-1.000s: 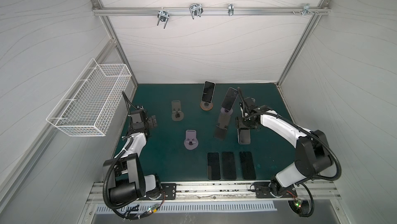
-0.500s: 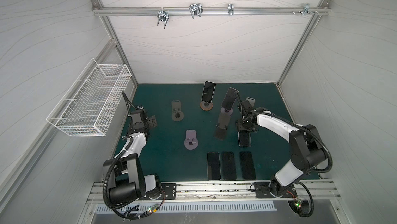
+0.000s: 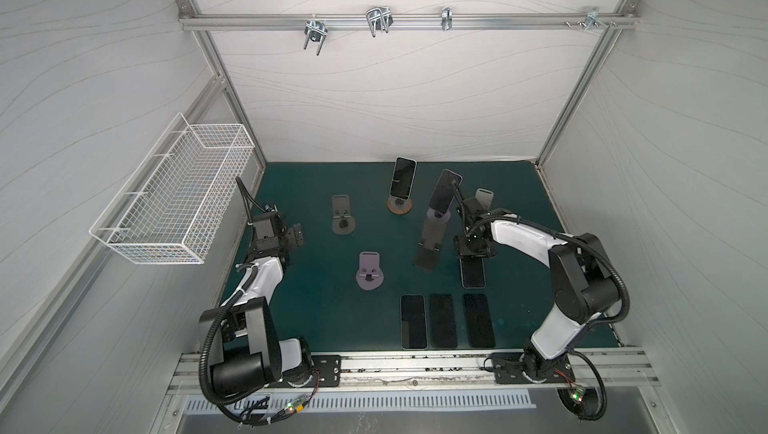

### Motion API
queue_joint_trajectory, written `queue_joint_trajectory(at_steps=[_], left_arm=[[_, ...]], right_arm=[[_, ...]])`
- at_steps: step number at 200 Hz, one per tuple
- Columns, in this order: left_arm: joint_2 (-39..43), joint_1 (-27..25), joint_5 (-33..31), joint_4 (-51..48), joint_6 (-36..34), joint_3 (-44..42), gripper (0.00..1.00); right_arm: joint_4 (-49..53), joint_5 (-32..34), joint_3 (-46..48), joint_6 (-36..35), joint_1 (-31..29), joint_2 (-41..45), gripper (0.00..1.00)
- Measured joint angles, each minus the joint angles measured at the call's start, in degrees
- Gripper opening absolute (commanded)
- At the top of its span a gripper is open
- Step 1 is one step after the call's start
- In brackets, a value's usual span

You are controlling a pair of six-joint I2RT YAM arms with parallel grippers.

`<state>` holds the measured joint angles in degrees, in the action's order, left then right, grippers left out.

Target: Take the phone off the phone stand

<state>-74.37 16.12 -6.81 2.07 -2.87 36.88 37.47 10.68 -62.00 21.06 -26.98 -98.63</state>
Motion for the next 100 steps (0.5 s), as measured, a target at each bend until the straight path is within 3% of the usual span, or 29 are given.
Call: queue_joint_trajectory(at_steps=[100], left_arm=[[0.0, 0.0, 0.0, 0.0, 0.0, 0.0, 0.98]], right_arm=[[0.7, -0.2, -1.2, 0.5, 0.0, -3.7, 0.62]])
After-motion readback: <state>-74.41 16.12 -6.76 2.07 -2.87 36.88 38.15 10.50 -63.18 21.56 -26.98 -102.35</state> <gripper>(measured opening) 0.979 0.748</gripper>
